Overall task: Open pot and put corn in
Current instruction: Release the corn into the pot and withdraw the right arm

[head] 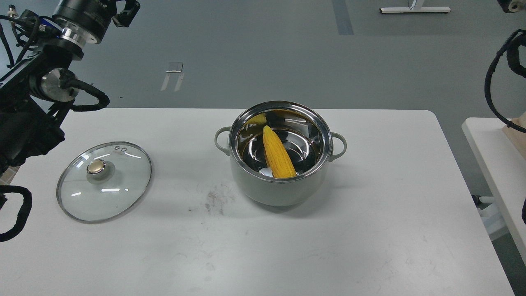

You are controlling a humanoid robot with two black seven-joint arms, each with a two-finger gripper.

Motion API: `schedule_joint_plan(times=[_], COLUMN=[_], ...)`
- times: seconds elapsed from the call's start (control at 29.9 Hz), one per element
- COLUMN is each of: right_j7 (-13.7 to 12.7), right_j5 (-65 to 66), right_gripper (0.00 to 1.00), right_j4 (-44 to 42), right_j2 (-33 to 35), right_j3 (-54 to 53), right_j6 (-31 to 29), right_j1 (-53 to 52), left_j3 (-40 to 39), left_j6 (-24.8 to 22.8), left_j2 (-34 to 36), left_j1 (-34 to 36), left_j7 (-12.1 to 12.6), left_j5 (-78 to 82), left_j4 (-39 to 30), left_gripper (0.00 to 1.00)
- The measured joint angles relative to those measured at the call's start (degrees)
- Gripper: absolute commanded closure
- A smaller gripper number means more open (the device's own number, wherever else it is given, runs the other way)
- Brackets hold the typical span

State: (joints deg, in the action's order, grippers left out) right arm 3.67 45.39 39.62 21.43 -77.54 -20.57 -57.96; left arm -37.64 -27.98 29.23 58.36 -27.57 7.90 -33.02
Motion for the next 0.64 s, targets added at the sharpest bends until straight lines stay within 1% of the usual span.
schedule_joint_plan(times=[0.1,0.23,0.4,0.5,0.64], right_j7=[0.35,0.9,1.01,1.01,1.01], right_j5=[-5.69,-12.97,-14.89,-14.98,-14.98], right_gripper=[0.0,0.0,0.0,0.0,0.0], right_j4=[-2.82,-2.99,0.15,1.33,1.66], right_j2=[0.05,-0.31,-1.93,-2.08,-2.14], right_j3=[-0.62,-0.8,-0.78,-0.78,-0.78], right_j6=[-3.57,-6.89,-7.39,-7.39,-7.39], right_j1=[1.87,5.48,7.86,8.12,8.03], left_j3=[-1.93,-4.12,-5.55,-6.48,-8.93], left_j6=[-0.02,-0.02,-0.02,-0.02,-0.02], left_j2=[-0.11,-0.06,1.49,3.02,3.4], left_j1=[-0.17,-1.05,-1.95,-3.86,-6.76], left_j7=[-0.02,0.16,0.16,0.12,0.25], left_j5=[-0.81,-1.1,-1.13,-1.18,-1.21], left_j4=[-0.01,-0.77,-3.7,-6.39,-10.07], left_gripper=[0.02,0.02,0.02,0.02,0.02])
